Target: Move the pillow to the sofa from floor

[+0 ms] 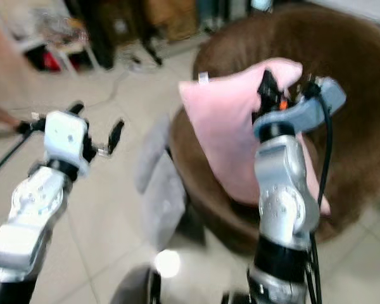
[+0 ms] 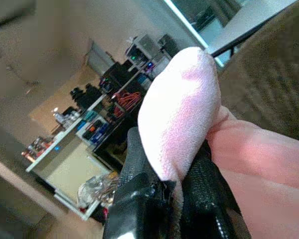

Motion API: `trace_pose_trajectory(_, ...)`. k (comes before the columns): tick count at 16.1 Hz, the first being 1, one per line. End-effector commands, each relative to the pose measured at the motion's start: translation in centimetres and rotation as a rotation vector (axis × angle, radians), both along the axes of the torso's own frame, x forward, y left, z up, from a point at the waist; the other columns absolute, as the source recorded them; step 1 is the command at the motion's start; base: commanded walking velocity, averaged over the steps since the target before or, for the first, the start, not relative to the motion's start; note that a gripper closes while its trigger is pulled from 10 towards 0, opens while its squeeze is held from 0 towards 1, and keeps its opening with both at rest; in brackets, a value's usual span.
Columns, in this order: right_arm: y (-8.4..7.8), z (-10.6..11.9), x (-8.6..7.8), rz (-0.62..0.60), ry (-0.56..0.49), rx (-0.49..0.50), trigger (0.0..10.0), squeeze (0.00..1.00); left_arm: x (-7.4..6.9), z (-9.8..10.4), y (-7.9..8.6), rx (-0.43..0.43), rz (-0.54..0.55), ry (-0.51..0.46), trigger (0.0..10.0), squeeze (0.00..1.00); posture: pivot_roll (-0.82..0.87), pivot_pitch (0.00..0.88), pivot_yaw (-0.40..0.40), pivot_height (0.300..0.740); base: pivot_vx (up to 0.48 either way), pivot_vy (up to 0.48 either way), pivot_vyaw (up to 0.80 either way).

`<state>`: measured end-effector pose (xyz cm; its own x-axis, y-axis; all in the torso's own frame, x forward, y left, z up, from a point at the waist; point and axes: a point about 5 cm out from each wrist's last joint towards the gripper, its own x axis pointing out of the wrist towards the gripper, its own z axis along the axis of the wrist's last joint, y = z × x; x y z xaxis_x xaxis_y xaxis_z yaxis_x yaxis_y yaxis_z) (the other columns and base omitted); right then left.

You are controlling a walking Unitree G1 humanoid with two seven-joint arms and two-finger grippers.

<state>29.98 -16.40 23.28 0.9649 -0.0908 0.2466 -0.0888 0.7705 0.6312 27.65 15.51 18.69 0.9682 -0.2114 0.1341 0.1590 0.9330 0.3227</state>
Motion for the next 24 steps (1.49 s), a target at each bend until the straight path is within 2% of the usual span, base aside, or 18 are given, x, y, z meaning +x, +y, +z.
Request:
trace_pose_trajectory(1, 0.3, 0.6, -0.4, 0.008, -0.035, -0.013, 10.0, 0.00, 0.0, 0.0, 0.5, 0.015, 0.023, -0.002, 10.0, 0.00, 0.04, 0.000, 0.084, 0.740, 0.000, 0.000, 0.00)
trace_pose_trajectory(11, -0.3, -1.2, -1.2, -0.045, 0.030, -0.028, 10.0, 0.00, 0.2, -0.1, 0.4, 0.025, -0.006, -0.003, 10.0, 0.00, 0.02, 0.000, 0.103, 0.740, 0.000, 0.000, 0.00)
trace_pose_trajectory(15, 0.1, -1.5, -1.0, -0.029, 0.044, -0.056, 10.0, 0.00, 0.5, -0.1, 0.5, 0.015, -0.013, -0.006, 10.0, 0.00, 0.02, 0.000, 0.108, 0.740, 0.000, 0.000, 0.00)
trace_pose_trajectory(21, 1.0, -1.5, -0.6, 0.018, 0.041, -0.085, 10.0, 0.00, 0.6, 0.4, 0.7, -0.016, -0.018, -0.019, 10.0, 0.00, 0.03, 0.000, 0.103, 0.740, 0.000, 0.000, -0.76)
trace_pose_trajectory(24, 1.4, -0.9, -0.4, 0.041, -0.003, -0.085, 10.0, 0.00, 0.7, 0.5, 0.7, -0.018, -0.016, -0.024, 10.0, 0.00, 0.04, 0.000, 0.097, 0.740, 0.000, 0.000, 0.00)
